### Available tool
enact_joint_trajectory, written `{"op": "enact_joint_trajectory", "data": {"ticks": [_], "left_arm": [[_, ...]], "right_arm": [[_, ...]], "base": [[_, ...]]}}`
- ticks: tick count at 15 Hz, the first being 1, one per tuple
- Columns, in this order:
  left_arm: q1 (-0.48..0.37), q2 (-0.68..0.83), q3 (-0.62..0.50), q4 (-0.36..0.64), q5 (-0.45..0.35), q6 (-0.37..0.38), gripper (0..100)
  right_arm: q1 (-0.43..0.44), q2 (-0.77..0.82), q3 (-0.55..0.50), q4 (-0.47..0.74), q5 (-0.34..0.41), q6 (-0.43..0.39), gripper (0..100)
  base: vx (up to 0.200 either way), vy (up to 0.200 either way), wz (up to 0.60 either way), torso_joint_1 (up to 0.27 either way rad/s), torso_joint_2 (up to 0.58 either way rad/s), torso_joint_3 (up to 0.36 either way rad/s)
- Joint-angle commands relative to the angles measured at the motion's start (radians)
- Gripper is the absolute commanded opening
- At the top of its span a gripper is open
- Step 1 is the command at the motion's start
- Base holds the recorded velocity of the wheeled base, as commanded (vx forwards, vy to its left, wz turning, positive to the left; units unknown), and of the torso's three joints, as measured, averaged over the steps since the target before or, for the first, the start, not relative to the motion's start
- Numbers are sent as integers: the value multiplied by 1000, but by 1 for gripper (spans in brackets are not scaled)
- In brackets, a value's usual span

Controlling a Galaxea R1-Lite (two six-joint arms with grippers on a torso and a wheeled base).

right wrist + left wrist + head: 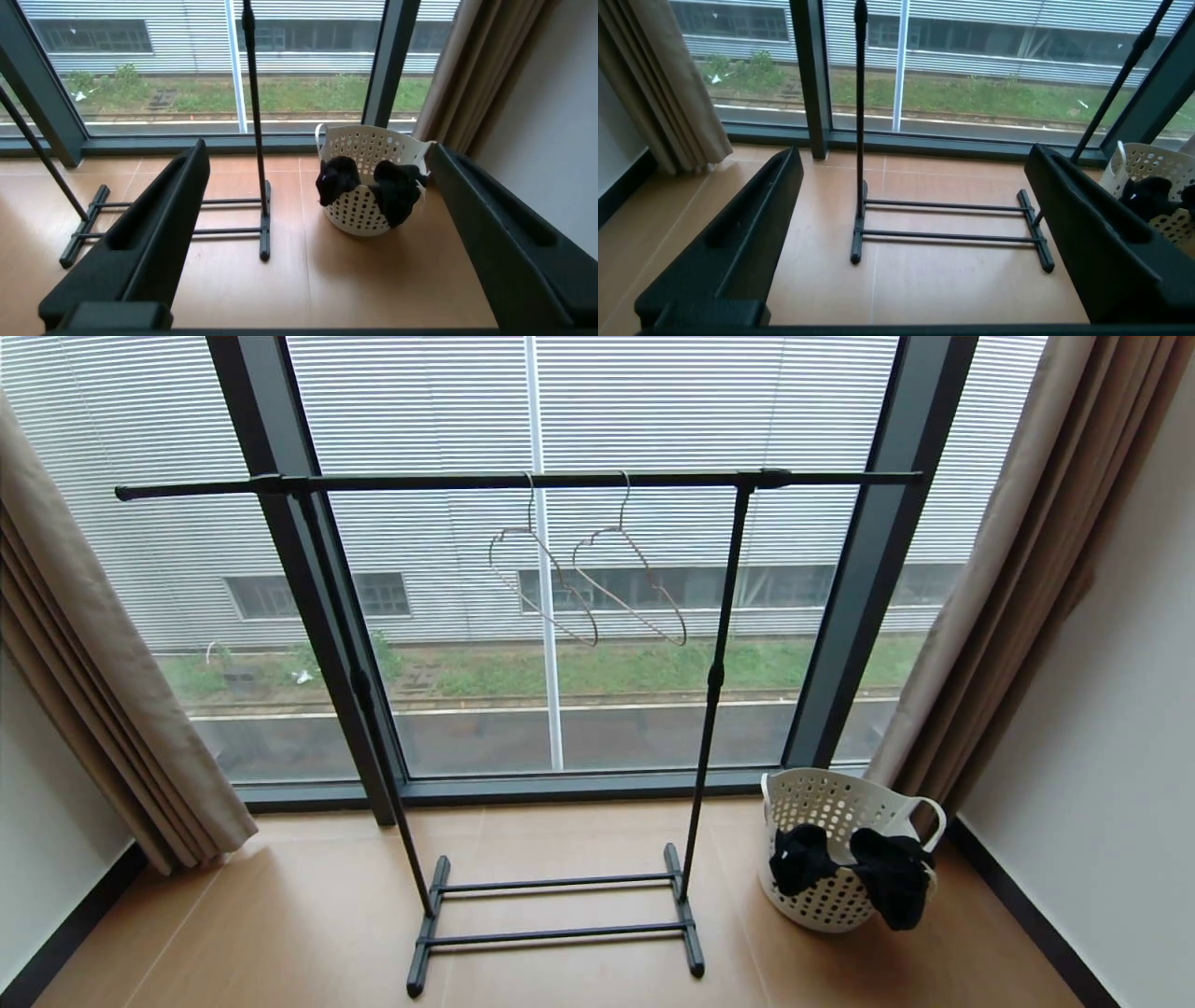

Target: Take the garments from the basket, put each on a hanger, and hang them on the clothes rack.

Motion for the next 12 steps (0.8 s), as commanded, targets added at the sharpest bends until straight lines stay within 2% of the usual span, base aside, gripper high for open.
{"op": "enact_joint_trajectory", "data": {"ticks": [1,12], "left_arm": [[0,1,0,0,1,0,100],[0,1,0,0,1,0,100]], "right_arm": [[0,0,0,0,0,0,100],[0,0,0,0,0,0,100]], "base": [[0,0,0,-256,564,310],[0,0,0,-203,522,315]]}}
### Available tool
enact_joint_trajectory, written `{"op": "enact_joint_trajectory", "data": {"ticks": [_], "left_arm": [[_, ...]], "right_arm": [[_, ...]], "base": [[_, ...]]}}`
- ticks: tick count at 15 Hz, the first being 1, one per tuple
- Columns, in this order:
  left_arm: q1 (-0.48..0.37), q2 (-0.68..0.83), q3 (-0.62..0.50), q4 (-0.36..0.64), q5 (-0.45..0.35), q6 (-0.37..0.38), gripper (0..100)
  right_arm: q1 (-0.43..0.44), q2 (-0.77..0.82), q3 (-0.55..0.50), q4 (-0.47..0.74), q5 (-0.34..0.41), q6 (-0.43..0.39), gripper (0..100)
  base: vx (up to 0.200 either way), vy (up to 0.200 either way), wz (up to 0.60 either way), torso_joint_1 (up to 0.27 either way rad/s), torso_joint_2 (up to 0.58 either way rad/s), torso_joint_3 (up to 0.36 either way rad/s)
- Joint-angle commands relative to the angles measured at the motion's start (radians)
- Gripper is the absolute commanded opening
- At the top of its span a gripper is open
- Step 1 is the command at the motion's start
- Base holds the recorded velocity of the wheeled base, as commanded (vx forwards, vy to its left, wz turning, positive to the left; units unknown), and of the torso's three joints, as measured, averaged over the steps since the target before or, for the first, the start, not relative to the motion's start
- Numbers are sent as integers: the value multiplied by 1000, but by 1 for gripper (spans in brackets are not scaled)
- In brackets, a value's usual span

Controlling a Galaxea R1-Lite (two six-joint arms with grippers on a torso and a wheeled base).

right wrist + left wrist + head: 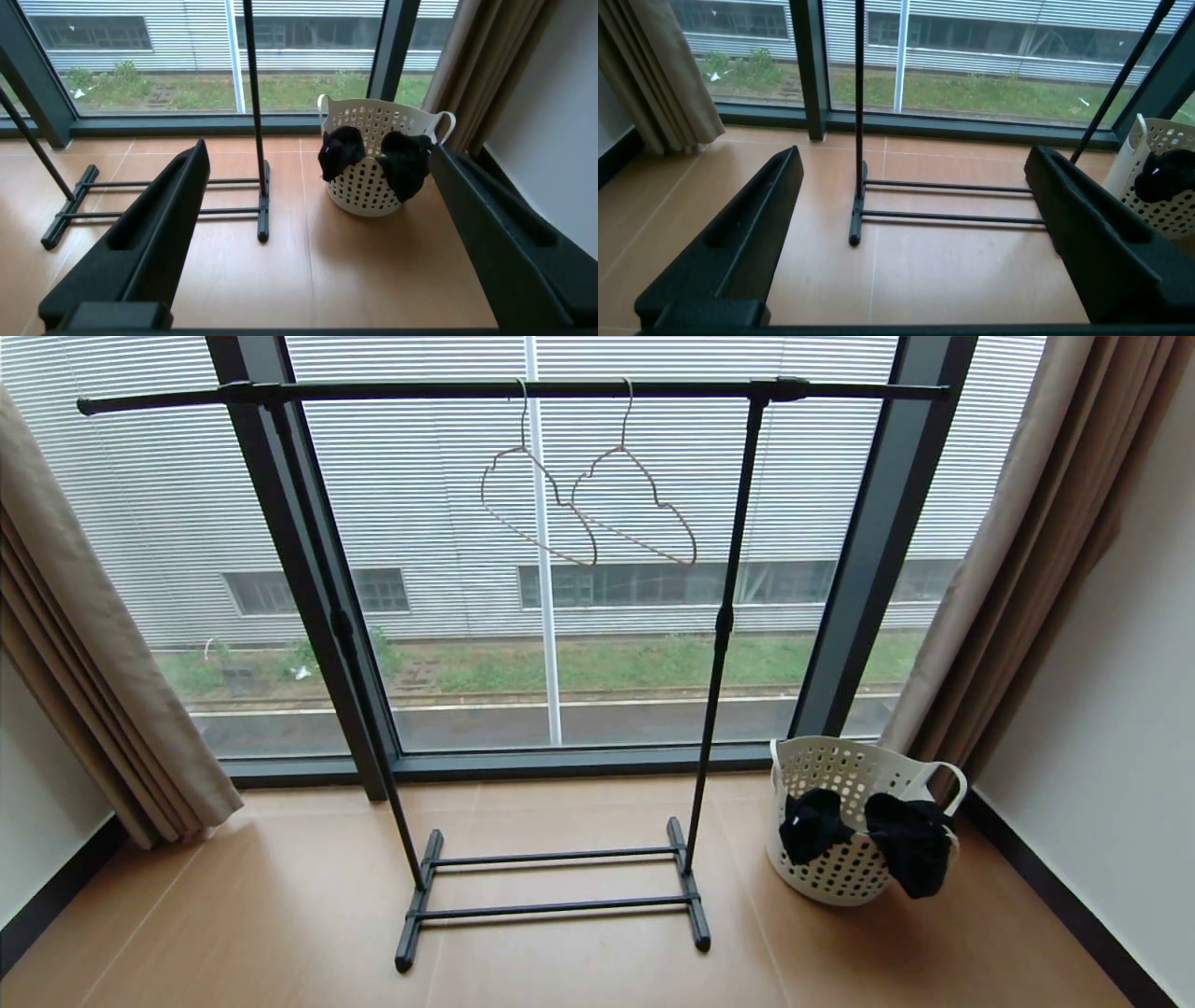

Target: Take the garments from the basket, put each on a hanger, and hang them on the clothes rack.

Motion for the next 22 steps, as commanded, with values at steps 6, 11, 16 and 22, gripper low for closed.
{"op": "enact_joint_trajectory", "data": {"ticks": [6,11,16,22], "left_arm": [[0,1,0,0,1,0,100],[-1,1,0,0,1,0,100],[0,1,0,0,1,0,100],[0,1,0,0,1,0,100]], "right_arm": [[0,-2,0,0,0,0,100],[2,-2,0,0,0,0,100],[0,0,0,0,0,0,100],[2,0,0,0,0,-2,100]], "base": [[0,0,0,-136,433,292],[0,0,0,-13,49,39],[0,0,-480,-6,30,23],[133,-167,0,-21,98,73]]}}
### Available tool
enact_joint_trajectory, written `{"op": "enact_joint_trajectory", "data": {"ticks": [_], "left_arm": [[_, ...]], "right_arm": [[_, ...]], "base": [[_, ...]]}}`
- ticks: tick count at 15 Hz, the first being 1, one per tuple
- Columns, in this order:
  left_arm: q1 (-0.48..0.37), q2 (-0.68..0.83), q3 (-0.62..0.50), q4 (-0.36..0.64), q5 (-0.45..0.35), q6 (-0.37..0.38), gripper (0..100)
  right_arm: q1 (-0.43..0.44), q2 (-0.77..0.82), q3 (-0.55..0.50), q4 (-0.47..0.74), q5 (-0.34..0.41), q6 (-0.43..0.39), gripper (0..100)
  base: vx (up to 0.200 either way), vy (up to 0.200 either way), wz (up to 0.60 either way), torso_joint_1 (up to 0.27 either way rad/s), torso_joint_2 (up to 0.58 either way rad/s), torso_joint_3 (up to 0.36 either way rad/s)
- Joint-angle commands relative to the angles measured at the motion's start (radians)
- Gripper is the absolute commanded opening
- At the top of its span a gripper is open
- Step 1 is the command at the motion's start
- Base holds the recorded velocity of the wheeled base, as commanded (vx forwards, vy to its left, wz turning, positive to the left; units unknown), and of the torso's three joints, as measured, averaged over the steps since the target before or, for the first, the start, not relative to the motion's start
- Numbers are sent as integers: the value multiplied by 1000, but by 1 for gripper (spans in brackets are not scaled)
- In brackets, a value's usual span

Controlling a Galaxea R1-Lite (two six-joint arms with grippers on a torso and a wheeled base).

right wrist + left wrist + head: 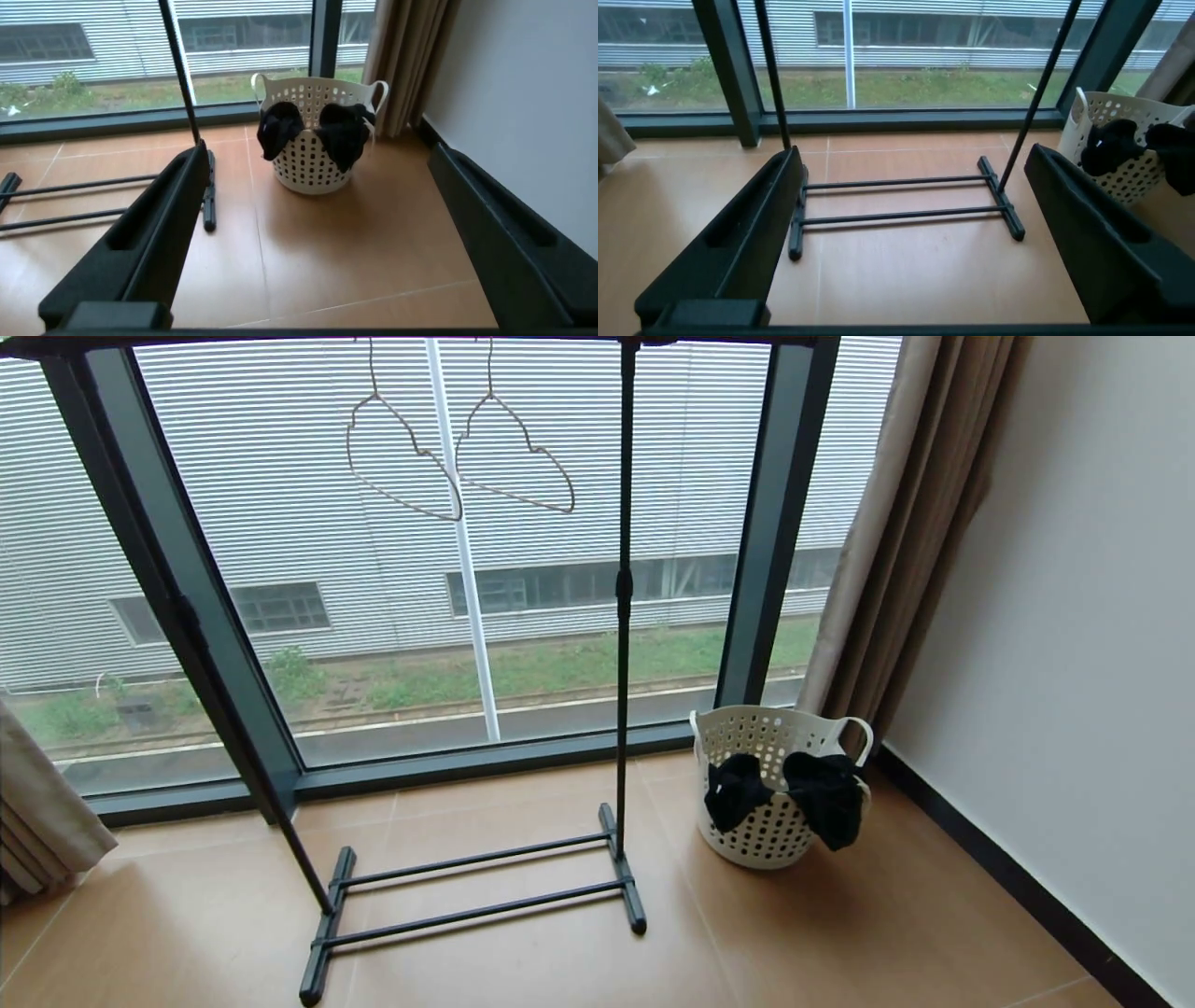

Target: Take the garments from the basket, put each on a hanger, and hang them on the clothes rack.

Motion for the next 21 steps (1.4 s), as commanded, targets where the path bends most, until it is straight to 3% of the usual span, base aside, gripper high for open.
{"op": "enact_joint_trajectory", "data": {"ticks": [1,4,13,16,21], "left_arm": [[0,1,0,2,1,0,100],[0,1,0,2,1,0,100],[0,1,0,2,1,0,100],[0,1,0,2,1,0,100],[0,1,0,2,1,0,100]], "right_arm": [[-3,1,0,0,0,0,100],[-3,1,0,0,0,0,100],[-3,1,0,0,-1,0,100],[-3,1,0,0,-1,1,100],[-3,0,0,0,-1,0,100]], "base": [[200,-200,0,-2,7,7],[200,-200,0,7,1,7],[200,0,0,4,3,3],[200,0,-600,4,4,4],[200,-40,-120,4,6,4]]}}
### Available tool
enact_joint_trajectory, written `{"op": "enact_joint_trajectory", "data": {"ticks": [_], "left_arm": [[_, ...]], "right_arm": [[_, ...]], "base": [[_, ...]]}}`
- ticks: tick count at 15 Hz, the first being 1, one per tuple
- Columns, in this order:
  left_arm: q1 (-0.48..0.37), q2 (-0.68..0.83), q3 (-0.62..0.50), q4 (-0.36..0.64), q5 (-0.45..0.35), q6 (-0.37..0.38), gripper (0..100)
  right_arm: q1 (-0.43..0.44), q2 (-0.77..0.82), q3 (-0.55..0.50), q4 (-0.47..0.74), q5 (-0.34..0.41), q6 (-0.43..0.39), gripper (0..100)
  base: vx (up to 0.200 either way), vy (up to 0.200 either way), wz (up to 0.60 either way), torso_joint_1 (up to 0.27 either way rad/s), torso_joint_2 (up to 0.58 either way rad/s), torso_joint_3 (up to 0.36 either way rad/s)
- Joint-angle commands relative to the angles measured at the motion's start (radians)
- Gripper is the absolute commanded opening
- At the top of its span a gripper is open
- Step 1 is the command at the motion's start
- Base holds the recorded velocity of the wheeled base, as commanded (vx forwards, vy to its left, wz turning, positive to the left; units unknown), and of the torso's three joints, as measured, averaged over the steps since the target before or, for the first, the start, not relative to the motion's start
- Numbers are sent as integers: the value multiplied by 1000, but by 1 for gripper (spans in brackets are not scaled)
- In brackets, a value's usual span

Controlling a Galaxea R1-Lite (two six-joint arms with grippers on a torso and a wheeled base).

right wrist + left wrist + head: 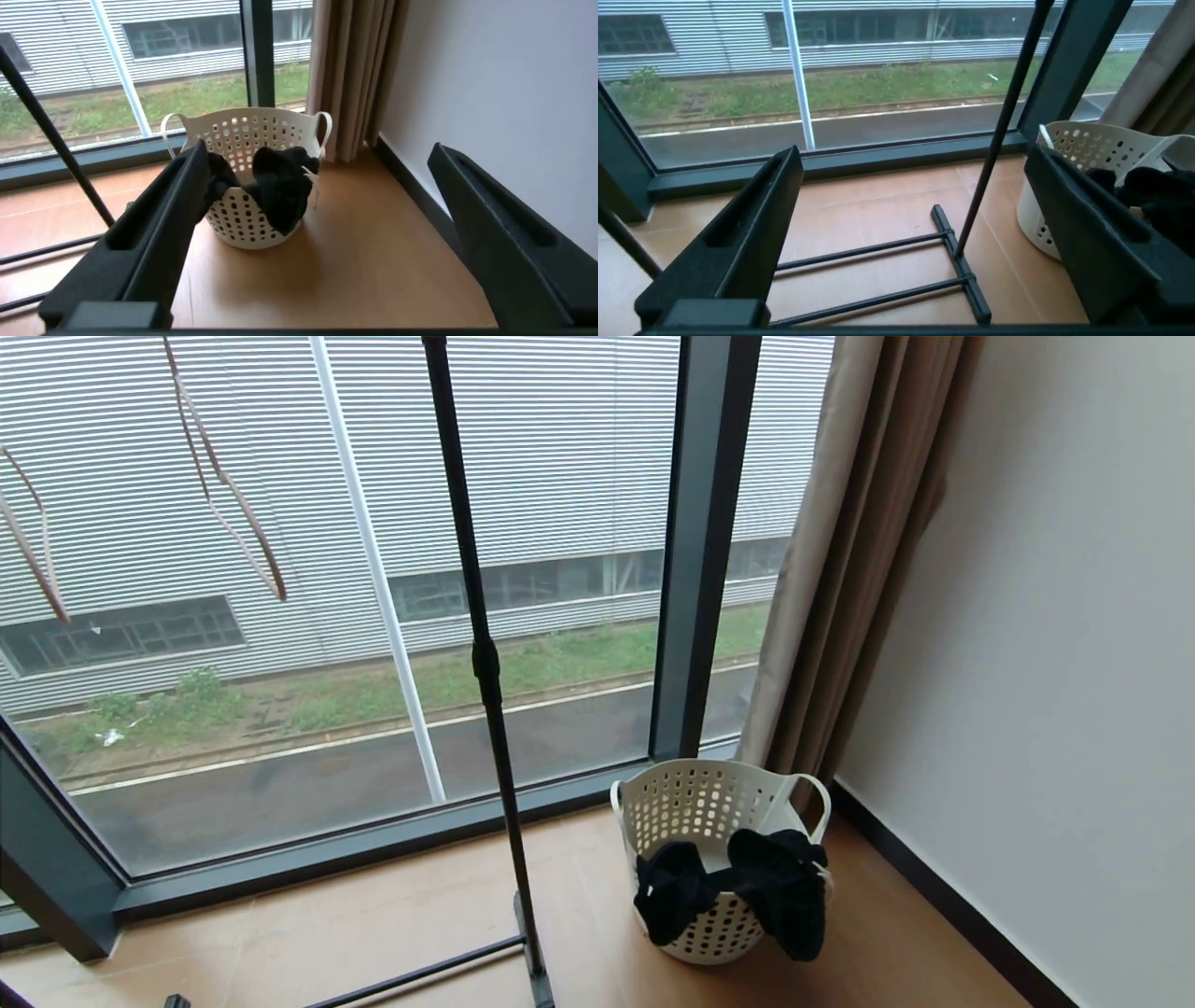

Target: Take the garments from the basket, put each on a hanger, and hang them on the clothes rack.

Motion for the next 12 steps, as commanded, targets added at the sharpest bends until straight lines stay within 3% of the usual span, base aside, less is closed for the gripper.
{"op": "enact_joint_trajectory", "data": {"ticks": [1,2,5,12], "left_arm": [[0,1,0,0,1,0,100],[-1,1,0,0,1,0,100],[0,1,0,0,1,0,100],[0,1,0,0,5,0,100]], "right_arm": [[0,1,0,0,2,-1,100],[2,1,0,0,0,-1,100],[2,1,0,0,0,-1,100],[2,1,0,0,0,-1,100]], "base": [[200,-200,-600,-7,7,7],[200,-200,-600,2,2,2],[0,-200,0,9,4,4],[0,0,0,0,0,0]]}}
